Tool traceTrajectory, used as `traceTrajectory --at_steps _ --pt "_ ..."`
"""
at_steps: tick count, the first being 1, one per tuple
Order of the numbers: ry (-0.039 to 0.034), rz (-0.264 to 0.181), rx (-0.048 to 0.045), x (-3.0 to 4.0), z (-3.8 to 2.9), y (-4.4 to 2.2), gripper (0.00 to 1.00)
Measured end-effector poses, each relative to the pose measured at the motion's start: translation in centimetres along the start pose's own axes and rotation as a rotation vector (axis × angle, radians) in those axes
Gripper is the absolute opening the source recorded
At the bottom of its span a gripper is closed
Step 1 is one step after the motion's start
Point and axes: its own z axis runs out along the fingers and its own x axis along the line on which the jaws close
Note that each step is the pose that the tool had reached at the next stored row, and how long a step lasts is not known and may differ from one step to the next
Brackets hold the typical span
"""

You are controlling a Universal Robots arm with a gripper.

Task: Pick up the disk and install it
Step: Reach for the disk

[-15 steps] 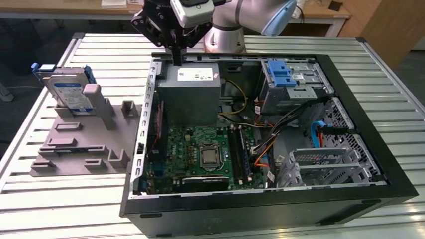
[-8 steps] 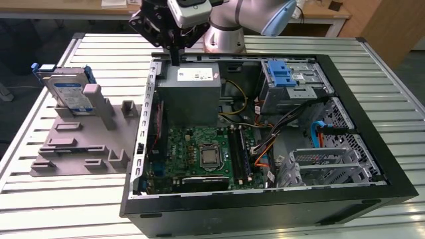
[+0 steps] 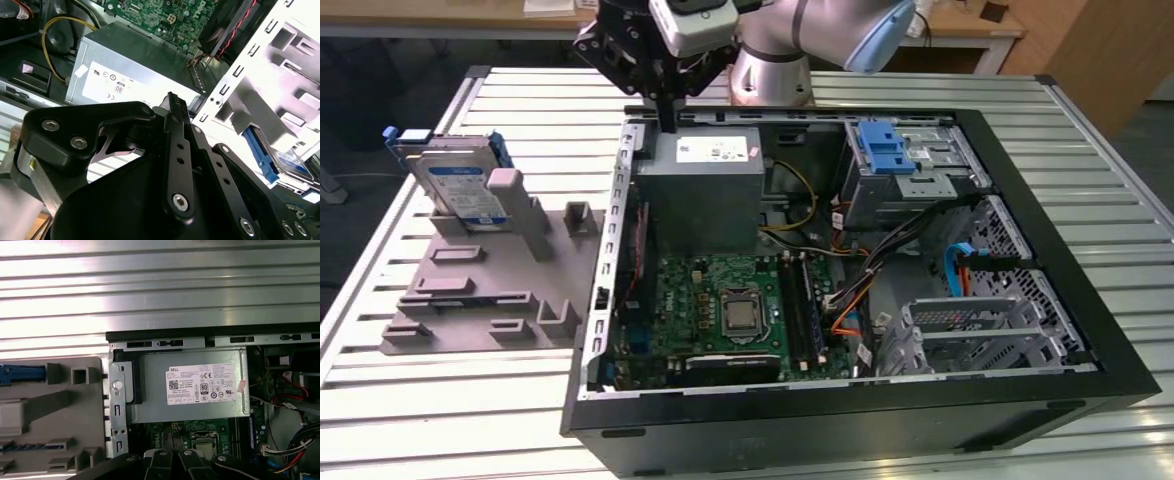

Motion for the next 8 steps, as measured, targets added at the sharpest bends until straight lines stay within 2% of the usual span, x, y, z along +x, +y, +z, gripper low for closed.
traceTrajectory --at_steps 8 --pt "0.0003 0.000 -0.0002 0.56 0.04 -0.04 0.11"
